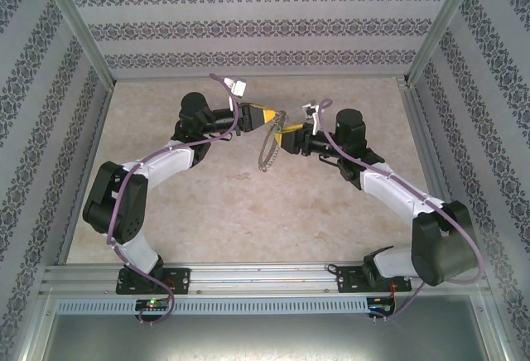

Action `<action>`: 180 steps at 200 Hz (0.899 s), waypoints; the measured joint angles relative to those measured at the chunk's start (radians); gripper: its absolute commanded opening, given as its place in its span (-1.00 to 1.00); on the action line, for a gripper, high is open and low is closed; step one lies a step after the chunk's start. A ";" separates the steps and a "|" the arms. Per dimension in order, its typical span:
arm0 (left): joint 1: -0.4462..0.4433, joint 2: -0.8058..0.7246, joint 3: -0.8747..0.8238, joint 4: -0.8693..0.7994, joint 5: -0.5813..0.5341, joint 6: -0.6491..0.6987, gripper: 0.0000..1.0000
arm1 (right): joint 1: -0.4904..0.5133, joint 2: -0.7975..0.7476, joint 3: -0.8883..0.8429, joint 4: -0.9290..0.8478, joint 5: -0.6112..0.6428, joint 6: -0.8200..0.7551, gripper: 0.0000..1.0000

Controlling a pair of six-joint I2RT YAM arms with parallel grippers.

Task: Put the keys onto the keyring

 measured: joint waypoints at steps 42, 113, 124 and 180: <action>0.000 0.004 0.002 0.000 0.002 -0.003 -1.00 | 0.021 0.000 0.017 -0.012 0.005 -0.017 -0.13; 0.000 0.011 0.002 0.000 0.003 -0.018 -1.00 | 0.033 0.000 0.019 -0.054 0.018 -0.050 -0.69; 0.000 0.012 0.002 0.000 0.002 -0.020 -1.00 | 0.034 0.000 0.019 -0.059 0.020 -0.057 -0.77; 0.000 0.015 0.002 0.000 0.003 -0.023 -1.00 | 0.044 -0.022 0.021 -0.097 0.029 -0.084 -1.00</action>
